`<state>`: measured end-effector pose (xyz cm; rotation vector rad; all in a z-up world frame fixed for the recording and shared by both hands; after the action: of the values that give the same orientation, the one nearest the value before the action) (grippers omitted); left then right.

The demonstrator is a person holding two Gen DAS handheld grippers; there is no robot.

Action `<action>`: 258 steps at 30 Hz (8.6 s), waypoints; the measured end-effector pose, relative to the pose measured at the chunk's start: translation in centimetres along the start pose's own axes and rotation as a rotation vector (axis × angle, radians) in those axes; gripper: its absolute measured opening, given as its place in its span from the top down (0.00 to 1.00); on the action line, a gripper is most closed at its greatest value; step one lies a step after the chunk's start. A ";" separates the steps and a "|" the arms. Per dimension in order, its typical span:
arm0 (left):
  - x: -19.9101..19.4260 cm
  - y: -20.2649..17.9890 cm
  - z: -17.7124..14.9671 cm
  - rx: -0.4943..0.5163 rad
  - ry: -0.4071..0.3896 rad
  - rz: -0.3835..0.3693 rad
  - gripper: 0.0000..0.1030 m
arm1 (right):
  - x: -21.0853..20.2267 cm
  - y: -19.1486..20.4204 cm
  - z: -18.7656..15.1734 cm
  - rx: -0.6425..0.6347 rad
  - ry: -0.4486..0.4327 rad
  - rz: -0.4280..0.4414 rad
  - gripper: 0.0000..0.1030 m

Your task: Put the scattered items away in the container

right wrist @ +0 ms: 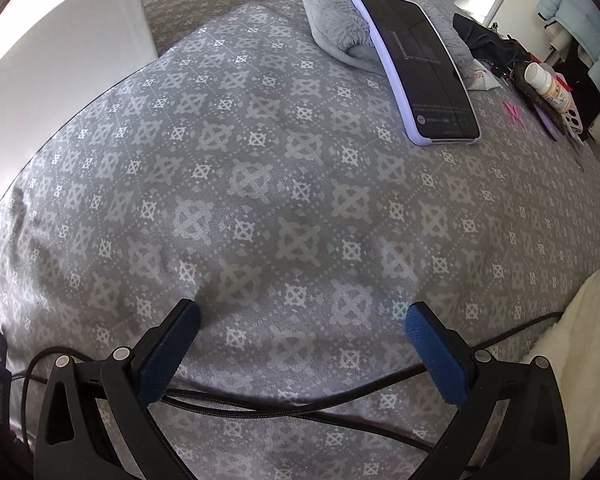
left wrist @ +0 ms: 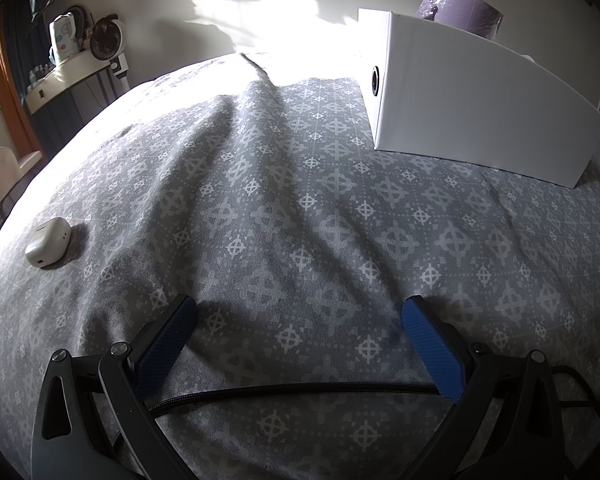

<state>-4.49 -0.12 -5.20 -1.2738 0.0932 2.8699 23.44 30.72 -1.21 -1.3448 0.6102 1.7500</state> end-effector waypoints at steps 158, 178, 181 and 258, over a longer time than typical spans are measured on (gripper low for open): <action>-0.1 -0.1 0.3 0.054 -0.005 -0.048 0.00 | -0.2 9.3 2.1 -0.417 -0.419 0.300 0.00; 0.4 -0.5 0.3 0.058 -0.005 -0.049 0.00 | -0.5 9.4 1.7 -0.416 -0.418 0.302 0.00; 0.4 -0.6 0.3 0.058 -0.005 -0.050 0.00 | -0.6 9.5 1.6 -0.416 -0.418 0.303 0.00; 0.7 -0.4 0.6 0.067 -0.007 -0.060 0.00 | -1.2 15.2 -1.6 -0.419 -0.415 0.301 0.00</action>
<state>-5.42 0.29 -5.36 -1.2334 0.1466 2.7953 11.71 20.84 -2.15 -1.1382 0.2228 2.4194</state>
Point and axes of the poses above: each gripper's, at about its wrist camera, not at the fingertips, and x roughly the way its jaws point, y to its left, z to its top, the point moved 7 cm from there along x, roughly the way its jaws point, and after that the axes turned 1 degree about -y, right-handed, at the moved point
